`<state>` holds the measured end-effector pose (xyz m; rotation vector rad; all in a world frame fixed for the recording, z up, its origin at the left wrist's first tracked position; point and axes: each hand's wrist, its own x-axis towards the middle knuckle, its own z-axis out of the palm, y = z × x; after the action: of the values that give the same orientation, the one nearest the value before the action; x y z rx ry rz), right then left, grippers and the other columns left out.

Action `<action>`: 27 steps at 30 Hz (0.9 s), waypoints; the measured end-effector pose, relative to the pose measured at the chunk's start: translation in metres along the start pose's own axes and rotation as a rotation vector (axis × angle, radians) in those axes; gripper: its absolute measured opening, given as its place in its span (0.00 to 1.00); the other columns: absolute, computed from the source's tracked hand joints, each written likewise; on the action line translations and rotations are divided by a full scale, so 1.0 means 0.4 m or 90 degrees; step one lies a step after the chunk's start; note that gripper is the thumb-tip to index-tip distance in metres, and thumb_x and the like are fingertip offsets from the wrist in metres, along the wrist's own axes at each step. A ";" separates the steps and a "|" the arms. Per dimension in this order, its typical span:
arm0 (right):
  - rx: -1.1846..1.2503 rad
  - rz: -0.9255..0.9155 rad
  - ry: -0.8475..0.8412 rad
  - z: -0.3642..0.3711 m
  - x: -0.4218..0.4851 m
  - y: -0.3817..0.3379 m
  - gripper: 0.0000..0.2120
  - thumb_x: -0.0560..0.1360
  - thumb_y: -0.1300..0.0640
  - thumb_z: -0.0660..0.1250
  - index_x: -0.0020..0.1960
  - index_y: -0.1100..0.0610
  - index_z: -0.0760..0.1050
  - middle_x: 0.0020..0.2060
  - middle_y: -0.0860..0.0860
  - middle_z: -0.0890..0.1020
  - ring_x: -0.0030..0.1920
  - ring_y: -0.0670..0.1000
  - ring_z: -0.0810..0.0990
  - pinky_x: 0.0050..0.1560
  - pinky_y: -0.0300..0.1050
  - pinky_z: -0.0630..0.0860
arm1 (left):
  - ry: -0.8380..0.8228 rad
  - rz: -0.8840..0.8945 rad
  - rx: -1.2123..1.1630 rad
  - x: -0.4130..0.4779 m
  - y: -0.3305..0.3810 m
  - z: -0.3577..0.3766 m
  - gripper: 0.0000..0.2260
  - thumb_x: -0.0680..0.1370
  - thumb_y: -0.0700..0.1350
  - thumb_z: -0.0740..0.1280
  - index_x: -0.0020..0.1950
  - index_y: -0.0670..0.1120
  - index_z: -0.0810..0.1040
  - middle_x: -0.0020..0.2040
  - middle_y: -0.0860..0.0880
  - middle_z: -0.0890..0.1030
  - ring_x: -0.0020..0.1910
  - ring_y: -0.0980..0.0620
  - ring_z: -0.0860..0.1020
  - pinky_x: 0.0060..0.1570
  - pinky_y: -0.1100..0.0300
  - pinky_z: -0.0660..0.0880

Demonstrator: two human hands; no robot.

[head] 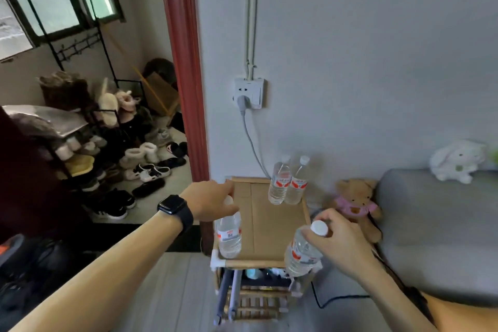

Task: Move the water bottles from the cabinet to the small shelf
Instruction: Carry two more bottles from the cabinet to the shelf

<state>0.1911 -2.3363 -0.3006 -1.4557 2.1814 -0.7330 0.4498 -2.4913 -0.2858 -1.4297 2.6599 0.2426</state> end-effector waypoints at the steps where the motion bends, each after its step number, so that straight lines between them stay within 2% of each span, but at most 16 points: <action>1: -0.005 0.007 -0.004 0.015 0.036 -0.013 0.13 0.67 0.41 0.74 0.41 0.46 0.73 0.35 0.41 0.81 0.39 0.39 0.77 0.37 0.39 0.71 | 0.001 0.012 -0.007 0.044 -0.017 0.008 0.21 0.77 0.62 0.59 0.61 0.49 0.69 0.42 0.51 0.77 0.40 0.49 0.75 0.37 0.55 0.70; 5: 0.002 0.039 -0.026 0.078 0.171 -0.055 0.14 0.69 0.39 0.72 0.45 0.45 0.71 0.37 0.43 0.80 0.38 0.41 0.78 0.34 0.38 0.69 | 0.000 0.035 -0.070 0.200 -0.064 0.031 0.16 0.77 0.59 0.61 0.58 0.50 0.70 0.40 0.55 0.73 0.40 0.50 0.74 0.38 0.56 0.69; 8: -0.031 0.042 -0.043 0.116 0.259 -0.083 0.14 0.72 0.38 0.69 0.47 0.45 0.69 0.38 0.41 0.79 0.38 0.41 0.77 0.34 0.37 0.68 | 0.000 0.040 -0.127 0.293 -0.085 0.051 0.14 0.77 0.58 0.62 0.59 0.54 0.71 0.48 0.56 0.77 0.45 0.51 0.75 0.40 0.57 0.68; 10: -0.042 0.036 -0.047 0.148 0.321 -0.094 0.15 0.73 0.36 0.68 0.51 0.44 0.69 0.41 0.40 0.79 0.41 0.40 0.77 0.37 0.38 0.72 | 0.005 0.033 -0.176 0.349 -0.097 0.064 0.14 0.76 0.59 0.62 0.58 0.56 0.72 0.51 0.56 0.78 0.46 0.53 0.76 0.39 0.58 0.69; 12: -0.050 0.026 -0.046 0.181 0.379 -0.101 0.17 0.73 0.35 0.66 0.53 0.44 0.69 0.45 0.40 0.80 0.43 0.41 0.79 0.42 0.40 0.78 | 0.004 0.017 -0.227 0.395 -0.109 0.071 0.13 0.75 0.60 0.63 0.57 0.57 0.72 0.49 0.56 0.78 0.45 0.53 0.77 0.39 0.58 0.71; 15: -0.070 0.003 -0.056 0.219 0.451 -0.112 0.15 0.73 0.35 0.65 0.49 0.44 0.69 0.42 0.41 0.79 0.41 0.42 0.78 0.43 0.44 0.79 | -0.006 0.017 -0.224 0.440 -0.120 0.078 0.13 0.74 0.60 0.63 0.56 0.58 0.73 0.48 0.56 0.79 0.45 0.53 0.77 0.42 0.56 0.75; 19: -0.090 -0.012 -0.076 0.256 0.510 -0.114 0.14 0.72 0.34 0.63 0.47 0.43 0.67 0.39 0.41 0.78 0.39 0.43 0.78 0.43 0.48 0.80 | -0.026 0.012 -0.211 0.461 -0.120 0.106 0.15 0.75 0.61 0.63 0.59 0.57 0.72 0.52 0.55 0.79 0.47 0.52 0.76 0.41 0.57 0.72; 23: -0.110 -0.032 -0.112 0.269 0.550 -0.114 0.17 0.75 0.34 0.60 0.55 0.45 0.69 0.45 0.45 0.80 0.43 0.46 0.79 0.46 0.48 0.80 | -0.029 0.008 -0.202 0.482 -0.127 0.099 0.16 0.75 0.62 0.63 0.60 0.57 0.72 0.52 0.55 0.79 0.48 0.53 0.76 0.40 0.58 0.69; 27: -0.245 -0.094 -0.126 0.248 0.576 -0.117 0.24 0.79 0.34 0.54 0.67 0.47 0.68 0.57 0.51 0.81 0.55 0.54 0.80 0.50 0.48 0.75 | -0.062 0.028 -0.162 0.491 -0.135 0.079 0.17 0.75 0.58 0.66 0.63 0.59 0.71 0.54 0.54 0.78 0.51 0.51 0.77 0.41 0.58 0.69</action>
<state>0.1993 -2.5845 -0.3596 -1.8054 2.1564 -0.2020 0.3878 -2.6750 -0.3558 -1.3831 2.6585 0.6583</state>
